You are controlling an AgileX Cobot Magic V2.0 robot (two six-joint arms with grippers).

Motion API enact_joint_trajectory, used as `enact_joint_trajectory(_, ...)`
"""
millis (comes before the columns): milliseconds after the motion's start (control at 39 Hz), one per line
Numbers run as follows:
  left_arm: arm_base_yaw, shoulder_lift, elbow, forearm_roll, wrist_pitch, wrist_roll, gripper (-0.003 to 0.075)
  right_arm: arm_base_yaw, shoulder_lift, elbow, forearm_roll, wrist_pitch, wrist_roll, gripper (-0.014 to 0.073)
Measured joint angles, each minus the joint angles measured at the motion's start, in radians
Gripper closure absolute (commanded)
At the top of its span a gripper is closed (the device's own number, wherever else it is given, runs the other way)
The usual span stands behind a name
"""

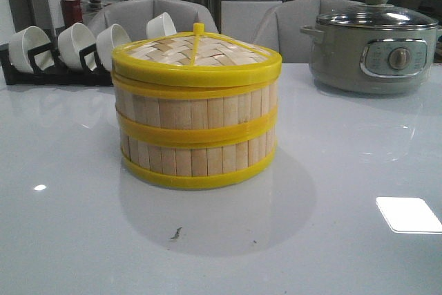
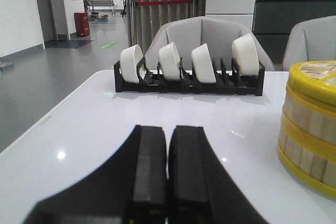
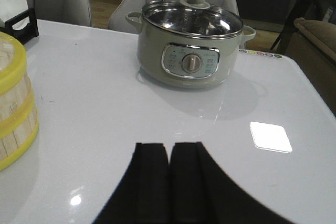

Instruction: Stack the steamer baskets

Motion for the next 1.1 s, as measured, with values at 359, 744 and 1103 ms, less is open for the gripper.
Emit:
enact_joint_trajectory(359,0.0,0.0,0.0,0.011,0.018,-0.001,0.0632,0.0,0.0,0.0,0.0,0.0,0.0,0.0543)
enact_joint_trajectory(744,0.0,0.0,0.0,0.011,0.025,-0.002,0.0632,0.0,0.0,0.0,0.0,0.0,0.0,0.0543)
enact_joint_trajectory(1103,0.0,0.0,0.0,0.011,0.026,-0.002,0.0632,0.0,0.0,0.0,0.0,0.0,0.0,0.0543)
